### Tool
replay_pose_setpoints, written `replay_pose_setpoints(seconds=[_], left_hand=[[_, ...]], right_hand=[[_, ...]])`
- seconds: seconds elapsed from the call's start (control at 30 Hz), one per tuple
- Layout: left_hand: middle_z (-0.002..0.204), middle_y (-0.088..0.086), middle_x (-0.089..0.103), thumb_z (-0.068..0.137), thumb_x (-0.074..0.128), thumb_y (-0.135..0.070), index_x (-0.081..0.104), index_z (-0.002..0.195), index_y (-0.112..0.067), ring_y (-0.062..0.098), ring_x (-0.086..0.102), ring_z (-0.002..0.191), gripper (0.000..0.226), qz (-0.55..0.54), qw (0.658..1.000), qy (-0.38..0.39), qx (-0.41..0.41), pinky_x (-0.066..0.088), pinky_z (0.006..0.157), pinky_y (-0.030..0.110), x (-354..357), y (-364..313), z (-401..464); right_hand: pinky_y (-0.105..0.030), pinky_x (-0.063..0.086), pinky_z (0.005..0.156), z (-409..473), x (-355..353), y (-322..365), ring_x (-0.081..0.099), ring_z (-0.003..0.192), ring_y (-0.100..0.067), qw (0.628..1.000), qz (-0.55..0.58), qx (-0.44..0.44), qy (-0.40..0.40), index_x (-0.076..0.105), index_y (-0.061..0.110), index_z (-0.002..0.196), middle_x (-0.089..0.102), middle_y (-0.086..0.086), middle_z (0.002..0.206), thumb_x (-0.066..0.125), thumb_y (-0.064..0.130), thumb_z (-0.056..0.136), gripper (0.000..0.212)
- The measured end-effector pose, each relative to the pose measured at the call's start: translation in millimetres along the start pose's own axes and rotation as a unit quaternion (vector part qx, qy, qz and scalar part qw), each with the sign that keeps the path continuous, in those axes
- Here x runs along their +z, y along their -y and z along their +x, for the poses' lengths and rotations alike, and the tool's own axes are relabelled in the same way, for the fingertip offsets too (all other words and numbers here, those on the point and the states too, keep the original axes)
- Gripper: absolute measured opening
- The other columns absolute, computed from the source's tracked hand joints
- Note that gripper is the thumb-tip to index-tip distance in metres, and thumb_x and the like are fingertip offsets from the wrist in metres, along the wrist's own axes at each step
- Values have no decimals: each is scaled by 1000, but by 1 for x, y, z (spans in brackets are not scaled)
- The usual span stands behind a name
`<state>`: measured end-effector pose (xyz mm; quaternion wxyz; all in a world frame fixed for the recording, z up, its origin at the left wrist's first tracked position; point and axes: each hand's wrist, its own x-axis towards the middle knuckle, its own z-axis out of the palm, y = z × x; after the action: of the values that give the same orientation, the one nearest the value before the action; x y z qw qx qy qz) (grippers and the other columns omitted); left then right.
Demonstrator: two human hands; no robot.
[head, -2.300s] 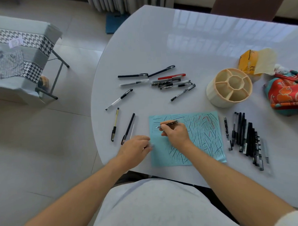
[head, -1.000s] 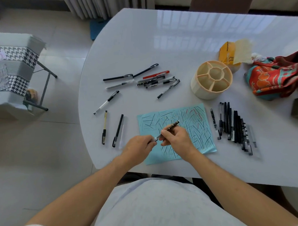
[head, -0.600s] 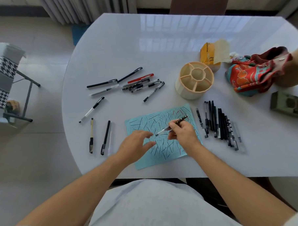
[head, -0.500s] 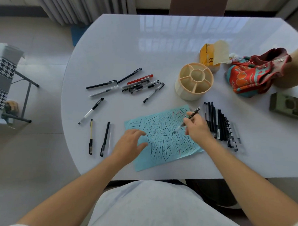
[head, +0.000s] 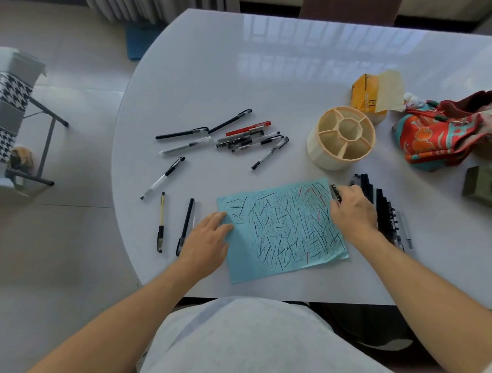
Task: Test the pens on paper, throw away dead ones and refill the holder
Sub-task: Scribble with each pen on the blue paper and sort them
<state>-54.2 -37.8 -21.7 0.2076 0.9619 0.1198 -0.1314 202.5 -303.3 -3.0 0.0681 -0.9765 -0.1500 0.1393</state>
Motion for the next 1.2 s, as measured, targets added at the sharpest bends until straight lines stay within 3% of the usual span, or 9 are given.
replay_pose_setpoints(seconds=[0.17,0.37,0.6,0.7,0.83,0.9,0.97,1.1,1.2], left_hand=[[159,6,30,92,55,-25,48,143,-21,26,26,146,52,-1,999,34,2,30,117,43,-4,6,-1],[163,2,22,93,53,-25,44,147,-26,22,20,149,54,-10,998,56,4,25,120,41,-10,9,0],[161,2,25,90,51,-21,48,143,-25,21,19,148,54,-31,999,44,0,27,118,43,-11,7,0],[159,1,28,89,53,-23,50,141,-25,22,21,146,52,-31,999,41,6,27,117,42,-13,4,2],[147,2,42,92,57,-24,55,138,-22,23,32,137,46,-80,996,9,-24,30,115,39,-21,-3,9],[134,-2,51,95,58,-29,55,137,-23,18,41,126,43,-124,991,-29,-49,37,108,36,-24,-9,10],[120,-10,55,95,57,-38,54,135,-30,10,52,108,41,-197,978,-5,-71,46,94,32,-26,-19,10],[78,-13,64,94,47,-55,60,100,-37,5,56,67,22,-239,965,89,-66,46,61,30,-22,-41,10],[68,-8,60,97,49,-50,56,79,-32,11,54,63,26,-204,972,94,-68,42,57,33,-15,-44,2]], right_hand=[[-38,51,79,29,-2,91,63,99,-28,991,84,-103,-15,67,14,126,64,-10,117,56,19,98,30],[-42,47,88,75,10,166,53,113,-33,980,5,-199,12,65,10,129,56,-14,128,50,0,93,40],[-39,40,76,76,19,157,56,87,-36,956,-100,-275,3,63,6,109,61,-16,110,53,0,89,24],[-39,44,71,65,11,146,55,80,-31,960,17,-279,-19,64,5,114,59,-15,108,57,2,89,26],[-20,45,69,24,-4,134,57,78,-15,947,276,-160,-16,63,16,96,66,-6,96,64,12,89,8],[-25,52,60,-5,-8,128,60,67,-15,905,412,-74,72,65,17,88,68,-6,78,65,19,89,2],[-31,53,54,-35,-4,121,60,57,-20,846,511,-18,149,66,10,86,66,-7,68,65,16,88,7],[-33,53,56,-83,16,112,61,57,-24,801,558,8,218,71,6,85,70,-13,71,65,9,93,10],[-33,54,56,-98,26,104,62,57,-25,794,563,21,229,75,5,84,72,-14,72,64,9,96,17]])
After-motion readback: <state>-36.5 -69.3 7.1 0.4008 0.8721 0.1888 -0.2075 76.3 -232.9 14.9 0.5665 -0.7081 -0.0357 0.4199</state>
